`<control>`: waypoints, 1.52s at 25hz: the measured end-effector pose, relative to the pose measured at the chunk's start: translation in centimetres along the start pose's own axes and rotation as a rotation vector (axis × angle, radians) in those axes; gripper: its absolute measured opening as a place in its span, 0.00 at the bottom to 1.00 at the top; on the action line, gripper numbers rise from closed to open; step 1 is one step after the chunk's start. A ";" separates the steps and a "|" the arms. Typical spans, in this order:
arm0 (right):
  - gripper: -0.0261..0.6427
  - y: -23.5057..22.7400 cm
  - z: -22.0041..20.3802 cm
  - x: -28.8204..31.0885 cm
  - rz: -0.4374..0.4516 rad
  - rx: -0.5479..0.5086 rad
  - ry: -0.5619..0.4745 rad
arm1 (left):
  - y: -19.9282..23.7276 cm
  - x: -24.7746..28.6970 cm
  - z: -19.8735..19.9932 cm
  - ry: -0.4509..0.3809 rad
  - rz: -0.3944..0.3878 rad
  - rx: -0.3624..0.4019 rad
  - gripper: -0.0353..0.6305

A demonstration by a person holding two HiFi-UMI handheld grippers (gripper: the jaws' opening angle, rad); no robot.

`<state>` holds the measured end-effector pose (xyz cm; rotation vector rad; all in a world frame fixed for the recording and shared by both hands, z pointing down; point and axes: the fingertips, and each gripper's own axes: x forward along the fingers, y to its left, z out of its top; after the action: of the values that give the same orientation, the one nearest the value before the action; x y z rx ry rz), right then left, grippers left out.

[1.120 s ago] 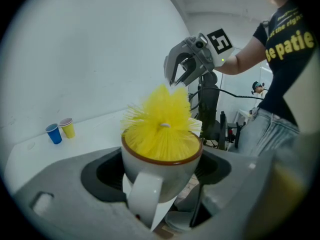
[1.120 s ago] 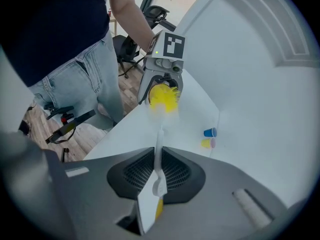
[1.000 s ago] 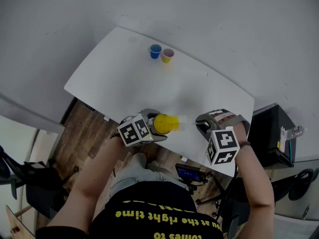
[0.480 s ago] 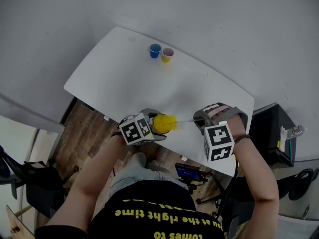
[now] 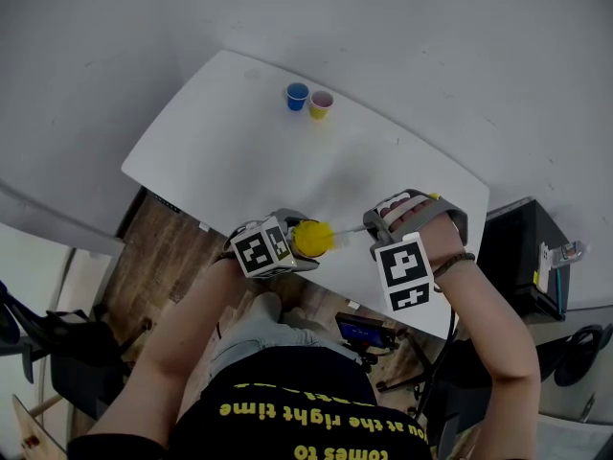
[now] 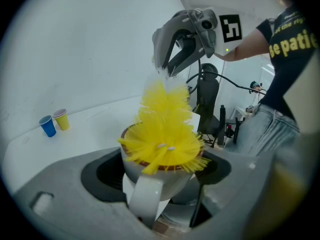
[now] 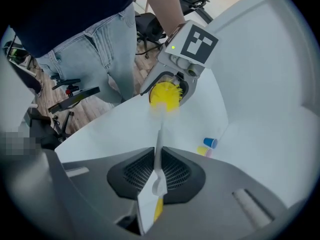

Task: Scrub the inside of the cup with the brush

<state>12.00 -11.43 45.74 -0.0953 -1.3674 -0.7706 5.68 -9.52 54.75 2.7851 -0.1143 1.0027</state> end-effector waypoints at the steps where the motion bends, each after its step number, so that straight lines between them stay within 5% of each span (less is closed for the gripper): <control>1: 0.12 -0.1 0.0 0.1 0.001 -0.006 0.003 | 0.0 0.1 0.0 0.000 -0.002 -0.002 0.67; 13: 0.12 0.0 1.3 1.4 0.048 -0.085 0.035 | -0.3 0.9 0.1 0.024 -0.031 0.004 0.67; 38: 0.11 -1.1 4.8 0.8 0.054 -0.084 -0.090 | 1.0 2.7 -1.5 0.085 -0.019 0.000 0.67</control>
<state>7.38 -10.27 47.21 -0.2345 -1.4122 -0.7862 6.68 -10.25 57.80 2.7334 -0.0765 1.1146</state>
